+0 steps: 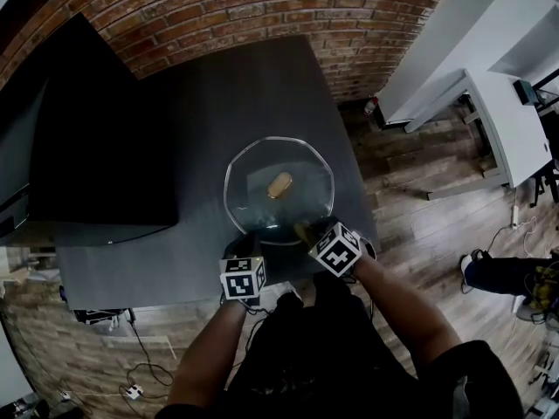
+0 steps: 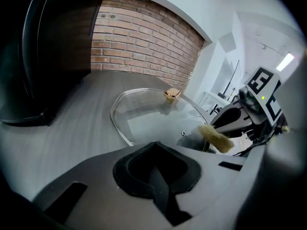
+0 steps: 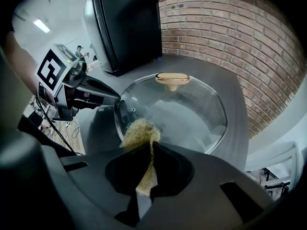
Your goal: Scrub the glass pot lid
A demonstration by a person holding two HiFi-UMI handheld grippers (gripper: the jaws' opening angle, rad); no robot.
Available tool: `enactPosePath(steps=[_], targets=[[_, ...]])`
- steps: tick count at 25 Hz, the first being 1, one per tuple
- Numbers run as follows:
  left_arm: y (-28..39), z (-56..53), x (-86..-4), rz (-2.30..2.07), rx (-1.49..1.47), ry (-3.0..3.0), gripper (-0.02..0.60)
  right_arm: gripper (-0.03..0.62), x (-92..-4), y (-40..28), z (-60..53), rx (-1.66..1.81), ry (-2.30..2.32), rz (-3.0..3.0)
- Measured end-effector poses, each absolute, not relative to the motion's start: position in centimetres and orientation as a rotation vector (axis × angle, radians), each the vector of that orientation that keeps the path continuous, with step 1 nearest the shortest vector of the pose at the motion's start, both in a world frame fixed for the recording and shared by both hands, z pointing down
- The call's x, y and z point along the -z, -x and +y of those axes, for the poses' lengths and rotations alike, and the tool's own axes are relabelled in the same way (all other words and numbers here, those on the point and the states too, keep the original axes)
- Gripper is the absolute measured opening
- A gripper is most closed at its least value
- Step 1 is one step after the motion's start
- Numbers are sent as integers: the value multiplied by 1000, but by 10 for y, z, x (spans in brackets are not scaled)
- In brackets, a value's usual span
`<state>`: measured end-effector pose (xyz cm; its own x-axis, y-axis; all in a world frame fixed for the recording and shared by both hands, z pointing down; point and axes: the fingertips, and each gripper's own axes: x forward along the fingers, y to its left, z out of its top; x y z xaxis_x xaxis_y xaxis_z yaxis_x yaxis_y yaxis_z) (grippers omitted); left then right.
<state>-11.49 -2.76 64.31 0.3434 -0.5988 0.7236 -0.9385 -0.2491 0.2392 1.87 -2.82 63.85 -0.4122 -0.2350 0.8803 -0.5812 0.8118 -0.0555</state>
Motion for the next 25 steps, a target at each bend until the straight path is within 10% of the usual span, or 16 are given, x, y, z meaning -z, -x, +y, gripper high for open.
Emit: enactPosePath(steps=[25], targets=[[116,-27,-648,-1242,-678,-2007,34,25,-640,79,-10,-493,-555,-2093]])
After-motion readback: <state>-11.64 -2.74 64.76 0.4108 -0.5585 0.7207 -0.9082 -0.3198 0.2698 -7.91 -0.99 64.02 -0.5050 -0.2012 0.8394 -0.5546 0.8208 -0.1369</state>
